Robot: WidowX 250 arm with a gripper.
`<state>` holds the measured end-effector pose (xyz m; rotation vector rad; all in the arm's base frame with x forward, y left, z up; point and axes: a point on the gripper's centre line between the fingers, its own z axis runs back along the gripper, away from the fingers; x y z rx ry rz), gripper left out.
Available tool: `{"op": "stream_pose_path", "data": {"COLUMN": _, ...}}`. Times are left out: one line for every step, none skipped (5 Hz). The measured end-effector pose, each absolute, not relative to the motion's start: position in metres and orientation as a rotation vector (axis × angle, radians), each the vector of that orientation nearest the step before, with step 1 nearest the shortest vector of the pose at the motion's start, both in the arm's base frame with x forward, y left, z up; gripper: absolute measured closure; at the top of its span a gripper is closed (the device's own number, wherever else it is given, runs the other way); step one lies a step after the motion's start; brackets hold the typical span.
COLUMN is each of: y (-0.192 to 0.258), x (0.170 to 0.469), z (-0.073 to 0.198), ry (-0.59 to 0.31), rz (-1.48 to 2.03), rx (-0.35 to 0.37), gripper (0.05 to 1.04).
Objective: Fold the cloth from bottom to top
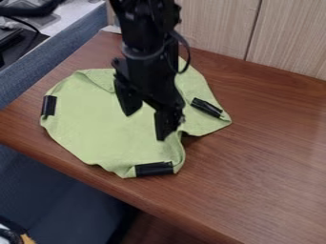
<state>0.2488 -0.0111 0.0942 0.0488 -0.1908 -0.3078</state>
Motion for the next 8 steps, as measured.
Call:
{"op": "stream_pose_path", "data": {"y": -0.017, "x": 0.247, "z": 0.078, "ry": -0.159, "rz": -0.382, "rx": 0.078, "gripper": 0.083}}
{"op": "stream_pose_path", "data": {"y": -0.021, "x": 0.246, "z": 0.054, "ry": -0.1, "rz": -0.434, "rx": 0.093, "gripper": 0.083}}
{"op": "stream_pose_path", "data": {"y": -0.021, "x": 0.245, "z": 0.036, "ry": -0.052, "rz": -0.447, "rx": 0.11, "gripper": 0.083}}
{"op": "stream_pose_path", "data": {"y": -0.023, "x": 0.242, "z": 0.032, "ry": -0.049, "rz": -0.471, "rx": 0.125, "gripper": 0.083}}
{"op": "stream_pose_path", "data": {"y": -0.02, "x": 0.236, "z": 0.027, "ry": -0.039, "rz": -0.476, "rx": 0.134, "gripper": 0.083}}
{"op": "stream_pose_path", "data": {"y": -0.023, "x": 0.233, "z": 0.021, "ry": -0.026, "rz": -0.491, "rx": 0.148, "gripper": 0.133}}
{"op": "stream_pose_path", "data": {"y": -0.027, "x": 0.235, "z": 0.014, "ry": -0.006, "rz": -0.502, "rx": 0.17, "gripper": 0.413}}
{"op": "stream_pose_path", "data": {"y": -0.029, "x": 0.238, "z": 0.013, "ry": -0.008, "rz": -0.49, "rx": 0.187, "gripper": 0.708}}
